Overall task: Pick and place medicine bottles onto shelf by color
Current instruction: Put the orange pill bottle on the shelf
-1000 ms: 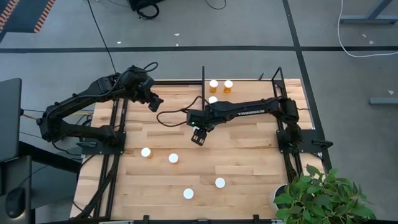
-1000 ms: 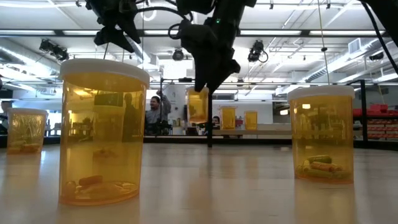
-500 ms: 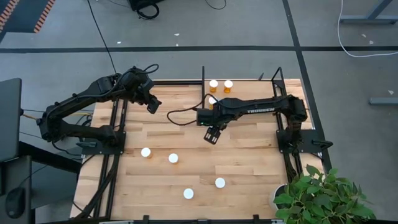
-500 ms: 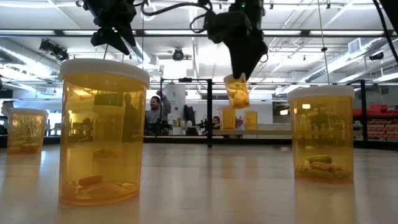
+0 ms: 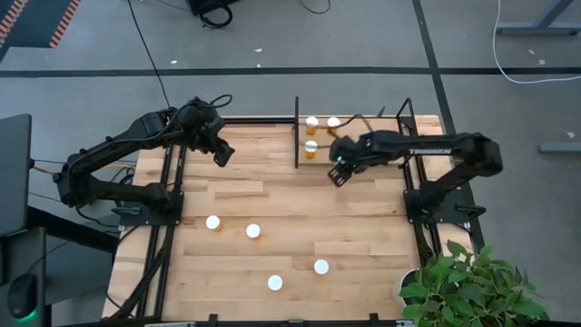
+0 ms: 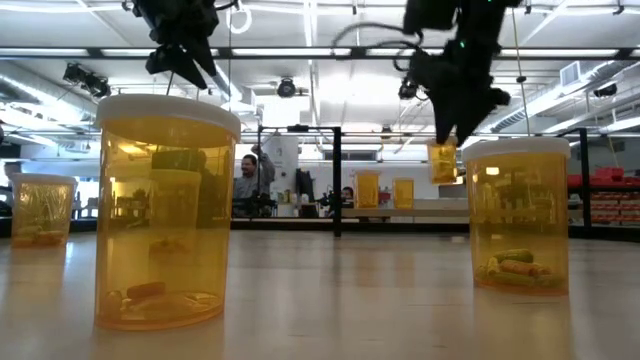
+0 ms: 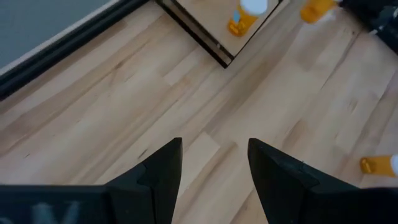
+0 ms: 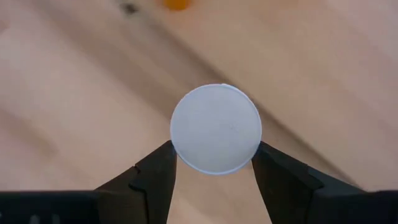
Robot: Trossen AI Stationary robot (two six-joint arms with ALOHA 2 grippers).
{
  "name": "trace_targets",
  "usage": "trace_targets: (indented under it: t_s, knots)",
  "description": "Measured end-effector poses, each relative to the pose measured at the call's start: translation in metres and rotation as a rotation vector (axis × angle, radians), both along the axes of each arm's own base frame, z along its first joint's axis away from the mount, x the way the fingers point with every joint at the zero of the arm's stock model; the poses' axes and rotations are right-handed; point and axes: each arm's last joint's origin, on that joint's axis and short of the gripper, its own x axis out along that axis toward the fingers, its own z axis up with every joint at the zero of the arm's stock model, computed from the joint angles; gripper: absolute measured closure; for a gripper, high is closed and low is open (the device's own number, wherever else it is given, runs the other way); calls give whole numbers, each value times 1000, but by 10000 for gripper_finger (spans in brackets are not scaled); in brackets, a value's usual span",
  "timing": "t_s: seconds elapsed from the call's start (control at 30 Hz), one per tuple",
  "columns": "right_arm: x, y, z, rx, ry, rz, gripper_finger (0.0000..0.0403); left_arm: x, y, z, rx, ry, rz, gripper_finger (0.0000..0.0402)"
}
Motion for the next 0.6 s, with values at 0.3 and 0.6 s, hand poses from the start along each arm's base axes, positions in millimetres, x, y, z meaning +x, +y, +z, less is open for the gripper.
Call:
trace_targets:
  t_s: [0.3,0.6]
  knots:
    - [-4,-54,-6,-6,1,-69,194,4,2,4,29,-50,-2,212]
    - [18,-67,-24,13,-20,-40,194,3,2,4,29,-48,7,212]
